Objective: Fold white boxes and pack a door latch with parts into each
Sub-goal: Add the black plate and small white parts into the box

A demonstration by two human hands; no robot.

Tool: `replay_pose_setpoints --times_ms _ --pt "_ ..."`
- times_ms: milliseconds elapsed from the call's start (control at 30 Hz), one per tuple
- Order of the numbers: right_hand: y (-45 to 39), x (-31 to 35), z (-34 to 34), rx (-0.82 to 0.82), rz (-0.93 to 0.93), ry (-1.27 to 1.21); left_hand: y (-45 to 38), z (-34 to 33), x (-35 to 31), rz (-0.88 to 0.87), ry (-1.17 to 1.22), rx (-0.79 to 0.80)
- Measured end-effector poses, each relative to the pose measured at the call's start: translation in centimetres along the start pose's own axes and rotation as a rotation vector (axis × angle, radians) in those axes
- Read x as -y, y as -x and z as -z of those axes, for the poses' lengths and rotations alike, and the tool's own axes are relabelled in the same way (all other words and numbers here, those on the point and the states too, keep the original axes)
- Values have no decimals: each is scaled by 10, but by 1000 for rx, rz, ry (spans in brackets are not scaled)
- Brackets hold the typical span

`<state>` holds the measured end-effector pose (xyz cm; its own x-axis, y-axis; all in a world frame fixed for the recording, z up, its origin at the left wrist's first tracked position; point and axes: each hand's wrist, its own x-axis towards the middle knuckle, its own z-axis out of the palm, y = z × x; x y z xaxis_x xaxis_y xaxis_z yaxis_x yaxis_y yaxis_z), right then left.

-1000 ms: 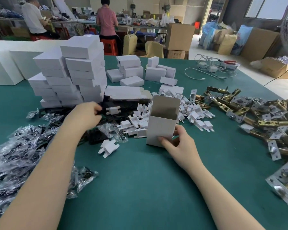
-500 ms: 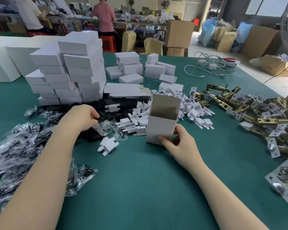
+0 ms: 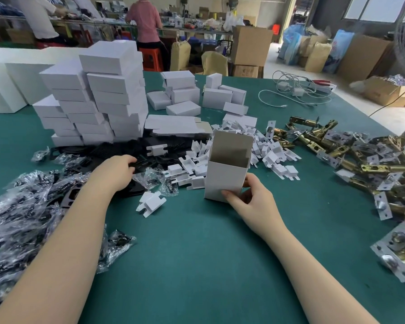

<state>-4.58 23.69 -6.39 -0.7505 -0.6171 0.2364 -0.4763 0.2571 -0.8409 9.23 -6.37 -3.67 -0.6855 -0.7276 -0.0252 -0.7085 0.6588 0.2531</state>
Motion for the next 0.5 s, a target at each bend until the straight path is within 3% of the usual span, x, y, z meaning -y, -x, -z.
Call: replay_pose_setpoints --times_ms 300,500 --pt "0 0 0 -4 1 9 -1 -1 2 87 -49 -73" --pt "0 0 0 -6 0 13 -1 -5 -2 77 -142 84"
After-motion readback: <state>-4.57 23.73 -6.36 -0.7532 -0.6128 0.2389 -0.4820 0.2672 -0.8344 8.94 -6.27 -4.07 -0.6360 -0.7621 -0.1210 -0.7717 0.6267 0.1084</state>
